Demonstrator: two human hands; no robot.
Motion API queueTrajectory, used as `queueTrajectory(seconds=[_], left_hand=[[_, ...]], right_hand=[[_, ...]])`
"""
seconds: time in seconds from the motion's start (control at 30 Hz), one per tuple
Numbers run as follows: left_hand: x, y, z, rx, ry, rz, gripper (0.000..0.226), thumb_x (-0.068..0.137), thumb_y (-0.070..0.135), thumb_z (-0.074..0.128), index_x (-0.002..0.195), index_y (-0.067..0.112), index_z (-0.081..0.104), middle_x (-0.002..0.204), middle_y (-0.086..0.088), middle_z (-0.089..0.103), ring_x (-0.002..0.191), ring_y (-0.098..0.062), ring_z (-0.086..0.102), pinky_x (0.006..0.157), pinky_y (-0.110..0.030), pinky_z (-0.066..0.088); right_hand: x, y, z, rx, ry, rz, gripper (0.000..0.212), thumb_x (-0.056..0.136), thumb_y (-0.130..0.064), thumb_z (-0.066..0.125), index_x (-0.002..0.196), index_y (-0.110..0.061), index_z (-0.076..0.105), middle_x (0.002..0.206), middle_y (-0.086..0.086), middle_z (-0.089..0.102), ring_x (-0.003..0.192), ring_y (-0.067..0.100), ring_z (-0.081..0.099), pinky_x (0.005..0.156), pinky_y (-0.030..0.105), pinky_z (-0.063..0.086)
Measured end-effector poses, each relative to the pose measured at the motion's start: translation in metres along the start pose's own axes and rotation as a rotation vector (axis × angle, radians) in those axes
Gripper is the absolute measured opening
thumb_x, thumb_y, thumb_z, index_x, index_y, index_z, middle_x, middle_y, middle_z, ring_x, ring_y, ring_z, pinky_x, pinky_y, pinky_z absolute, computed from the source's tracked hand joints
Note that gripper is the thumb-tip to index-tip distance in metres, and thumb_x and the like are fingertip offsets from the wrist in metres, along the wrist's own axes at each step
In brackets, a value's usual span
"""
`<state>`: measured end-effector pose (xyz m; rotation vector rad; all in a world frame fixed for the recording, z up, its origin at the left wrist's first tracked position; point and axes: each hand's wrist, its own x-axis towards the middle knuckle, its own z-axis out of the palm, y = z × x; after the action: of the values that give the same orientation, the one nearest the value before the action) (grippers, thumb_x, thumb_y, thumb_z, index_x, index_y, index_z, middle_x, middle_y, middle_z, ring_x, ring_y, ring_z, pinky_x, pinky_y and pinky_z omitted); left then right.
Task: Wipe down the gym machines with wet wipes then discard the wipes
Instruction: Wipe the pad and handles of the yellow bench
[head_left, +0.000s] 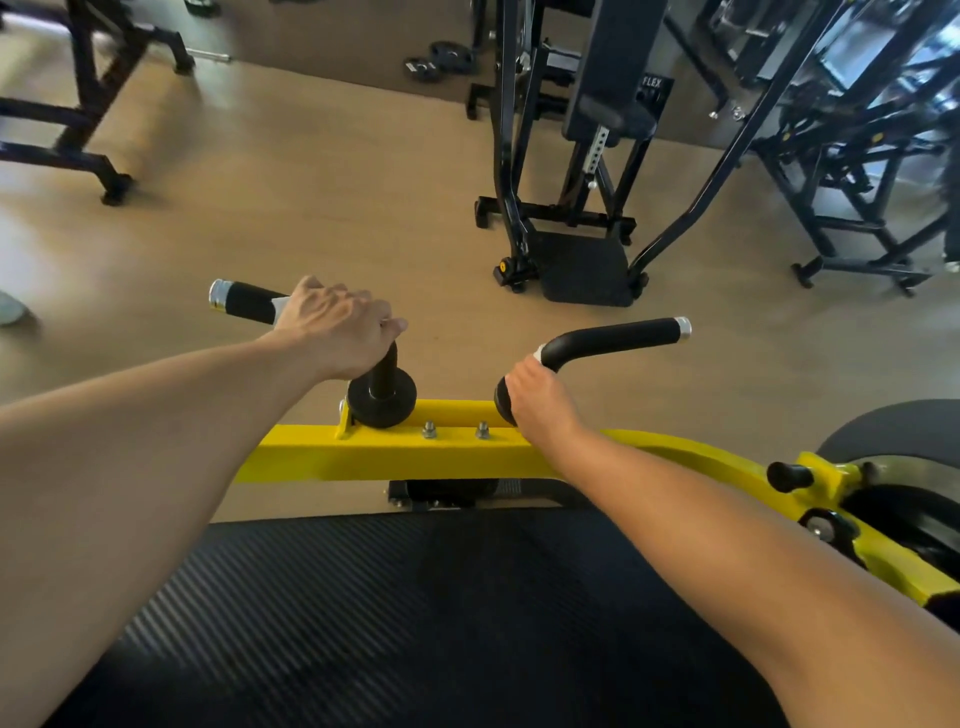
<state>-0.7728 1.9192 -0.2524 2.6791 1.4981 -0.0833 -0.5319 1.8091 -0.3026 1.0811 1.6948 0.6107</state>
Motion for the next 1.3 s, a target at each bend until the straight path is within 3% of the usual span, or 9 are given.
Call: queueTrajectory(seconds=[0.13,0.27,0.37,0.53,0.67,0.8,1.03,1.13,1.3], left_hand=[[0.001,-0.002,0.000,-0.001,-0.007,-0.002,0.048,0.104,0.058,0.023,0.103,0.031,0.062,0.094,0.006,0.062,0.089,-0.019,0.054,0.094,-0.044,0.036],[0.002,-0.001,-0.003,-0.005,0.012,0.005,0.049,0.103,0.060,0.023,0.091,0.029,0.060,0.094,0.007,0.067,0.087,-0.019,0.058,0.091,-0.042,0.036],[0.000,-0.003,-0.008,-0.029,-0.025,0.007,0.051,0.102,0.062,0.022,0.092,0.029,0.059,0.091,0.007,0.066,0.084,-0.019,0.058,0.089,-0.040,0.035],[-0.007,-0.040,-0.019,-0.017,-0.052,-0.060,0.052,0.103,0.061,0.015,0.100,0.032,0.058,0.086,0.005,0.065,0.079,-0.019,0.057,0.084,-0.037,0.035],[-0.011,-0.048,-0.015,-0.014,0.026,-0.077,0.059,0.101,0.061,0.011,0.084,0.028,0.056,0.074,0.007,0.060,0.069,-0.013,0.053,0.090,-0.038,0.033],[-0.010,-0.046,-0.011,0.001,0.017,-0.087,0.061,0.101,0.061,0.009,0.084,0.028,0.056,0.076,0.008,0.061,0.073,-0.014,0.055,0.094,-0.041,0.033],[-0.011,-0.048,-0.008,-0.032,0.008,-0.081,0.060,0.101,0.062,0.010,0.089,0.029,0.059,0.085,0.007,0.064,0.082,-0.018,0.056,0.095,-0.042,0.031],[-0.013,-0.052,-0.010,-0.035,0.002,-0.040,0.047,0.104,0.057,0.014,0.091,0.033,0.054,0.093,0.009,0.063,0.087,-0.019,0.054,0.096,-0.041,0.031],[-0.012,-0.050,-0.015,-0.052,0.003,-0.025,0.039,0.106,0.052,0.017,0.091,0.037,0.049,0.093,0.009,0.061,0.089,-0.020,0.054,0.098,-0.041,0.031]], right_hand=[[-0.008,0.029,0.007,0.113,0.142,-0.023,0.038,0.104,-0.026,0.050,0.137,-0.009,0.056,0.127,0.009,0.059,0.122,0.028,0.052,0.106,0.041,0.035],[-0.031,0.083,0.035,0.630,0.283,0.070,0.046,0.103,-0.040,0.049,0.147,-0.029,0.039,0.126,0.007,0.055,0.116,0.027,0.053,0.096,0.043,0.043],[-0.053,0.102,0.069,0.995,0.267,0.223,0.054,0.101,-0.053,0.045,0.149,-0.031,0.038,0.125,0.002,0.055,0.120,0.024,0.052,0.106,0.041,0.040],[-0.071,0.113,0.109,1.155,0.197,0.420,0.057,0.099,-0.059,0.035,0.145,-0.027,0.046,0.135,0.001,0.052,0.132,0.023,0.043,0.112,0.042,0.033],[-0.061,0.102,0.086,1.043,0.240,0.412,0.054,0.096,-0.059,0.048,0.136,-0.023,0.050,0.130,0.002,0.056,0.127,0.024,0.046,0.112,0.041,0.034],[-0.036,0.085,0.037,0.802,0.296,0.207,0.056,0.096,-0.058,0.051,0.137,-0.020,0.048,0.127,0.003,0.058,0.117,0.022,0.055,0.102,0.039,0.044],[-0.005,0.052,-0.015,0.238,0.009,-0.039,0.037,0.104,-0.039,0.047,0.121,-0.014,0.067,0.116,0.008,0.062,0.109,0.026,0.055,0.082,0.039,0.033],[-0.003,0.024,-0.008,0.109,-0.024,-0.087,0.037,0.105,-0.035,0.045,0.125,-0.013,0.067,0.117,0.008,0.064,0.112,0.028,0.056,0.093,0.043,0.035],[-0.016,0.035,0.006,0.178,0.160,-0.089,0.034,0.104,-0.028,0.045,0.129,-0.013,0.062,0.127,0.009,0.060,0.123,0.029,0.052,0.110,0.044,0.029]])
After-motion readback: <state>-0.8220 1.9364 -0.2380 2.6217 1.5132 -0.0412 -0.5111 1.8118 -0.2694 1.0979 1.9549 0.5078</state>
